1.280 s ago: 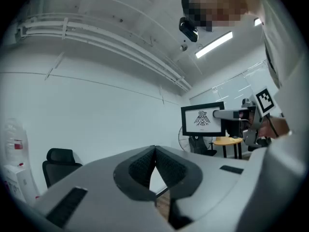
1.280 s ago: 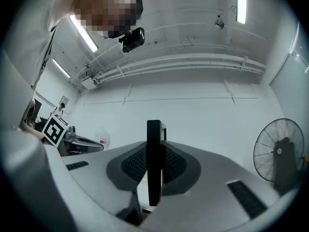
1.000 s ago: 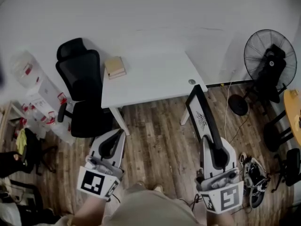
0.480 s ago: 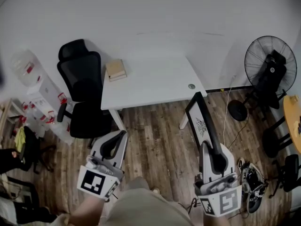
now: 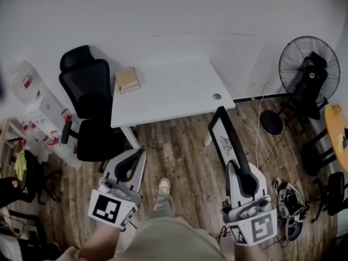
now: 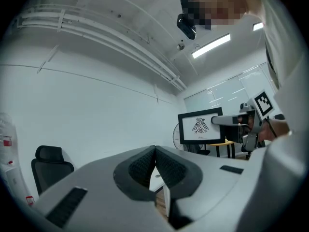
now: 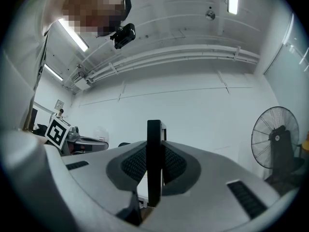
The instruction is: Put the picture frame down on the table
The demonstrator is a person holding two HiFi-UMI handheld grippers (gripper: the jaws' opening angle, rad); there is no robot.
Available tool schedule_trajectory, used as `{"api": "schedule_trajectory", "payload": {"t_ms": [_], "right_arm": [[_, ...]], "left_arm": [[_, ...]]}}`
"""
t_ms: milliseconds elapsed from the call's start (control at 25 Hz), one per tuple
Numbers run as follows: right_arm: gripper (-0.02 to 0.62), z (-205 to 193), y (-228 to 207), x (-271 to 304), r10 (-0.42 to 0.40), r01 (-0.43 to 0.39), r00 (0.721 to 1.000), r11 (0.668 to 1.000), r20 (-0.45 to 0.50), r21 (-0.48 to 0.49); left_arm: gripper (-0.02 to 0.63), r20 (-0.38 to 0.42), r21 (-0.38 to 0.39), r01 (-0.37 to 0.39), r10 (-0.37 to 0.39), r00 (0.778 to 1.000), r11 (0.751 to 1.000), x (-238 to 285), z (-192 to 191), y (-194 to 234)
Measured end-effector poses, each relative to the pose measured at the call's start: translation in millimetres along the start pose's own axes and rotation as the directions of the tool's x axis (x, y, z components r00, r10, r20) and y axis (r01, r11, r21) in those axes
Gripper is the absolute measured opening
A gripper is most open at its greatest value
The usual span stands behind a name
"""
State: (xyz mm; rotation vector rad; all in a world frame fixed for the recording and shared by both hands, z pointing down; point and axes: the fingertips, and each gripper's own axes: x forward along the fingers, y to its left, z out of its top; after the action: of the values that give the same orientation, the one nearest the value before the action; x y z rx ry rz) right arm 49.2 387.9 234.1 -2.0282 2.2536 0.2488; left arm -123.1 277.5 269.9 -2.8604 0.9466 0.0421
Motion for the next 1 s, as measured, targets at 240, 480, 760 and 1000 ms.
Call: {"api": "schedule_trajectory", "payload": {"t_ms": [240,480,760,1000], "right_arm": [[0.064,-17.2,-9.1,33.6,0.014,-0.014,0.999,1.0,-0.041,-0.003],[0.064,-35.9,-17.2,84.9,0.041,-0.038,0.996,0.999,-0.074,0.032],[0.064,-60.2,-28.8,162.4,0.051,-0.044,0.99,0.998,-0.135,0.054],[0.064,-77.9,-37.4,227.2,0.036,-0.022,0.983,0.997,-0.181,0.077]], "left_arm": [[0.021,0.013,0.003,-0.008,0.008,1.0,1.0,23.2,-8.8,21.4],[0.021,-0.036,-0.03,-0.01,0.009,0.999,1.0,51.9,-31.2,52.8],[0.021,-0.058,-0.056,-0.007,0.004,0.998,0.998,101.2,-48.4,108.6],[0.021,-0.079,-0.055,0.014,-0.018,0.997,0.998,144.0,-59.6,161.6]]}}
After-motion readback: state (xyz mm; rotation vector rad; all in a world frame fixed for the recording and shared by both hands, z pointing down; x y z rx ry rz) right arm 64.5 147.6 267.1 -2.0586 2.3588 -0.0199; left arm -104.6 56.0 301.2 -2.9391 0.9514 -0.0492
